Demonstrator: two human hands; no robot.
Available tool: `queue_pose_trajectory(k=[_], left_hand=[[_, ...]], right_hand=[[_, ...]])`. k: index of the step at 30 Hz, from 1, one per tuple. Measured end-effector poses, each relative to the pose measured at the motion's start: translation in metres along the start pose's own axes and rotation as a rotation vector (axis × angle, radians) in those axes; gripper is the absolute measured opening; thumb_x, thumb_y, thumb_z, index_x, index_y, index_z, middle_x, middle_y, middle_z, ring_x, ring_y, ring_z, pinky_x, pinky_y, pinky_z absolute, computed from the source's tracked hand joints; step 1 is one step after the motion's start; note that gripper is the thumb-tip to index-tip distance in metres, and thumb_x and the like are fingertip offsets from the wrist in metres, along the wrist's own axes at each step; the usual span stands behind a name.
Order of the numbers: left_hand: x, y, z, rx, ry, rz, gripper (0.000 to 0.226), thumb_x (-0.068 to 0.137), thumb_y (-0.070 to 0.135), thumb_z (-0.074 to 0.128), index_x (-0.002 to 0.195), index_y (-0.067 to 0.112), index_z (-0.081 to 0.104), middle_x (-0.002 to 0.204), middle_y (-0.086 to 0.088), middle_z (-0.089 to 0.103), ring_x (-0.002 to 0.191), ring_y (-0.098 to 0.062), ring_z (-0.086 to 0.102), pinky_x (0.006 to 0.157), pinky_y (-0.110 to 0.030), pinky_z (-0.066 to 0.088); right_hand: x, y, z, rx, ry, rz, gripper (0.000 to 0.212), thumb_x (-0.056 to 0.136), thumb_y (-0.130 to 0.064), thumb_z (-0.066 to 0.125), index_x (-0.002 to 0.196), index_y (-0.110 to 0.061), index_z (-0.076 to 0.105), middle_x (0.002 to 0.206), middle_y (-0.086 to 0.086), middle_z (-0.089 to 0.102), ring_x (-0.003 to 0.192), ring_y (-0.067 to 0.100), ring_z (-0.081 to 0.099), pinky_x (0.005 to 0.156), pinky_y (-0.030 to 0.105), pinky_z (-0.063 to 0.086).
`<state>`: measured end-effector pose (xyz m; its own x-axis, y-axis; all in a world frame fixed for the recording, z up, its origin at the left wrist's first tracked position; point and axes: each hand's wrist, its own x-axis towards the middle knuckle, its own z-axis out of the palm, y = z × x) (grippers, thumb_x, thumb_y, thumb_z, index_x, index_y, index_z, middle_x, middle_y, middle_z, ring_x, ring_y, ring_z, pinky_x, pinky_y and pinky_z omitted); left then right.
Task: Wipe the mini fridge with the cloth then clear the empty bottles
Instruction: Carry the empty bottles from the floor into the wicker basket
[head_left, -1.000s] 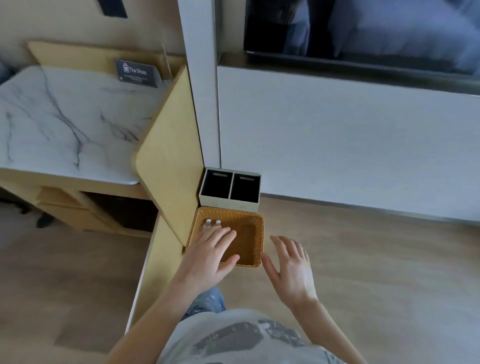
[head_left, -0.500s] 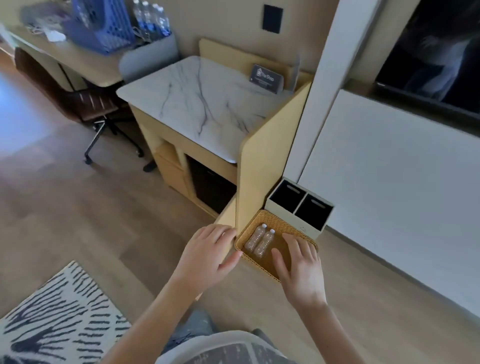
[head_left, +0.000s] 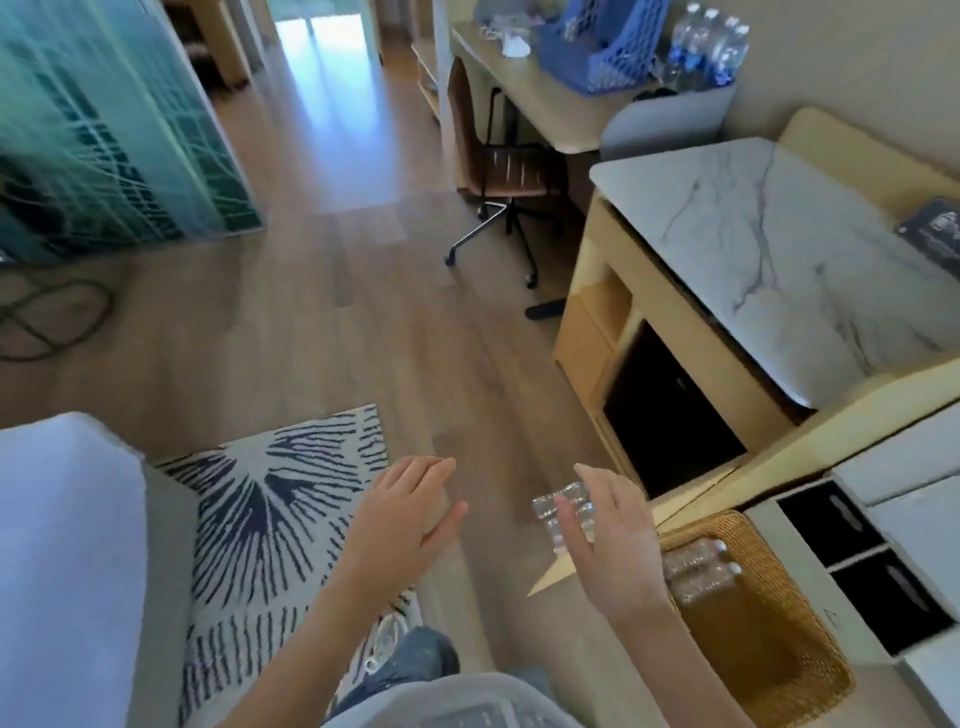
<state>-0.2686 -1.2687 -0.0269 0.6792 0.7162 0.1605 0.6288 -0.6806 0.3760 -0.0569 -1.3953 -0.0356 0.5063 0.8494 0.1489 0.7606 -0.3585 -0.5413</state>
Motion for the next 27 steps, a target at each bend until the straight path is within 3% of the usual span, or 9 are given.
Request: queue_pose_trajectory(k=[7, 12, 16, 20, 27], left_hand=[[0.004, -0.158, -0.058, 0.029, 0.065, -0.065, 0.047, 0.096, 0.044, 0.048, 0.124, 0.011, 0.065, 0.120, -0.001, 0.068, 0.111, -0.023, 0.063, 0.094, -0.039, 0.054], [0.037, -0.222, -0.090, 0.004, 0.055, -0.058, 0.048, 0.097, 0.045, 0.047, 0.123, 0.010, 0.066, 0.121, -0.002, 0.068, 0.113, -0.026, 0.063, 0.095, -0.042, 0.053], [0.077, -0.242, -0.085, -0.037, 0.019, -0.017, 0.051, 0.098, 0.047, 0.044, 0.126, 0.010, 0.064, 0.120, -0.001, 0.068, 0.112, -0.022, 0.062, 0.094, -0.039, 0.052], [0.126, -0.250, -0.064, -0.064, -0.035, 0.086, 0.049, 0.097, 0.045, 0.045, 0.127, 0.011, 0.063, 0.118, 0.000, 0.068, 0.111, -0.019, 0.061, 0.093, -0.032, 0.049], [0.239, -0.249, -0.037, -0.061, -0.164, 0.306, 0.043, 0.097, 0.045, 0.044, 0.122, 0.014, 0.060, 0.111, 0.002, 0.067, 0.103, -0.017, 0.059, 0.085, -0.030, 0.049]], right_hand=[[0.056, -0.116, 0.098, -0.035, 0.005, -0.102, 0.037, 0.088, -0.023, 0.076, 0.119, -0.006, 0.069, 0.109, 0.008, 0.070, 0.104, 0.028, 0.065, 0.091, 0.041, 0.054], [0.084, -0.159, 0.126, -0.008, 0.028, -0.037, 0.039, 0.096, -0.038, 0.059, 0.124, -0.011, 0.064, 0.115, 0.004, 0.066, 0.110, 0.014, 0.050, 0.086, 0.040, 0.058], [0.103, -0.164, 0.136, 0.007, 0.030, 0.055, 0.051, 0.098, -0.048, 0.045, 0.130, -0.012, 0.061, 0.120, 0.002, 0.064, 0.112, 0.017, 0.055, 0.095, 0.034, 0.050], [0.129, -0.148, 0.146, -0.065, 0.050, 0.182, 0.046, 0.096, -0.040, 0.057, 0.134, -0.013, 0.059, 0.123, 0.001, 0.064, 0.118, 0.017, 0.053, 0.100, 0.026, 0.034], [0.185, -0.118, 0.155, -0.079, 0.138, 0.372, 0.043, 0.095, -0.033, 0.065, 0.132, -0.012, 0.061, 0.122, 0.005, 0.065, 0.117, 0.025, 0.057, 0.098, 0.033, 0.040]])
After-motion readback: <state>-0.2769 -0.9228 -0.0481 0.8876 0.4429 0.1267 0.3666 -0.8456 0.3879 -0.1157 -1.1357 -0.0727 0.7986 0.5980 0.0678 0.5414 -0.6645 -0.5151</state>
